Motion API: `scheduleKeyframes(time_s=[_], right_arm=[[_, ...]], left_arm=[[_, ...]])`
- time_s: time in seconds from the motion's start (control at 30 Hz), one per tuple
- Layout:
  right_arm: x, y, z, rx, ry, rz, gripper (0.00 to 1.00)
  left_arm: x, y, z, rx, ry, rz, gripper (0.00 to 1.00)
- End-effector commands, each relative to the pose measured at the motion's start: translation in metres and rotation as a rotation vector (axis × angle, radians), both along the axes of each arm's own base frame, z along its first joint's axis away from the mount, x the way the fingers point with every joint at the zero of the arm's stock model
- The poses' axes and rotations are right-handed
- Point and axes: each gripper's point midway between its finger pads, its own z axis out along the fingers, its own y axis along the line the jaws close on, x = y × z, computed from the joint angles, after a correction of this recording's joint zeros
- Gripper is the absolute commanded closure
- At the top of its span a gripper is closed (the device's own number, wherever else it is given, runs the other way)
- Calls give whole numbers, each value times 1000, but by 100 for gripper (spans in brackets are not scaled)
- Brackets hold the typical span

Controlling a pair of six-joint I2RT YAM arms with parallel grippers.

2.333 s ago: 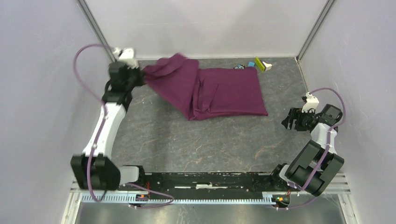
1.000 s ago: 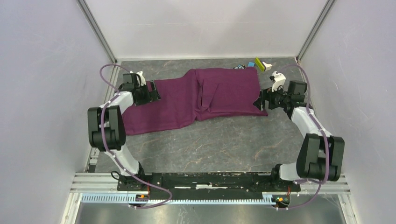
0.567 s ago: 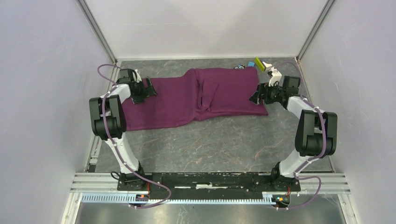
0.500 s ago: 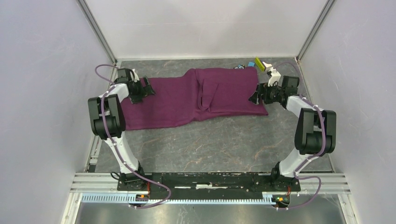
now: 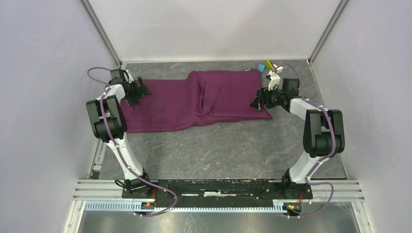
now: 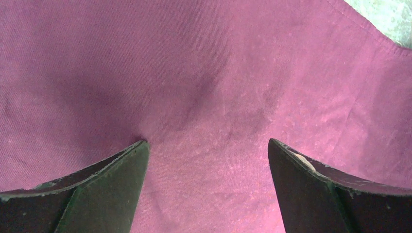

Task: Open and lay out the surgical kit
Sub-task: Open the surgical kit at the center of the board.

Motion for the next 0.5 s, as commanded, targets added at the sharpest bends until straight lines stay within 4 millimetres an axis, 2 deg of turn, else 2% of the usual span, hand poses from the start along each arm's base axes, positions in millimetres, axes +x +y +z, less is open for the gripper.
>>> scheduleKeyframes(time_s=[0.0,0.13,0.23,0.33,0.47], right_arm=[[-2,36,4,26,-5,102,10],[-2,37,3,16,-10,104,11],[2,31,10,-28,-36,97,10],[14,19,35,-114,-133,81,9],[38,4,91,-215,-291,38,7]], left_arm=[[-15,14,-32,20,125,36,1],[-4,20,-27,26,105,50,1],[3,22,-23,25,93,53,1],[7,22,-14,22,75,44,0],[14,26,10,54,24,27,0]])
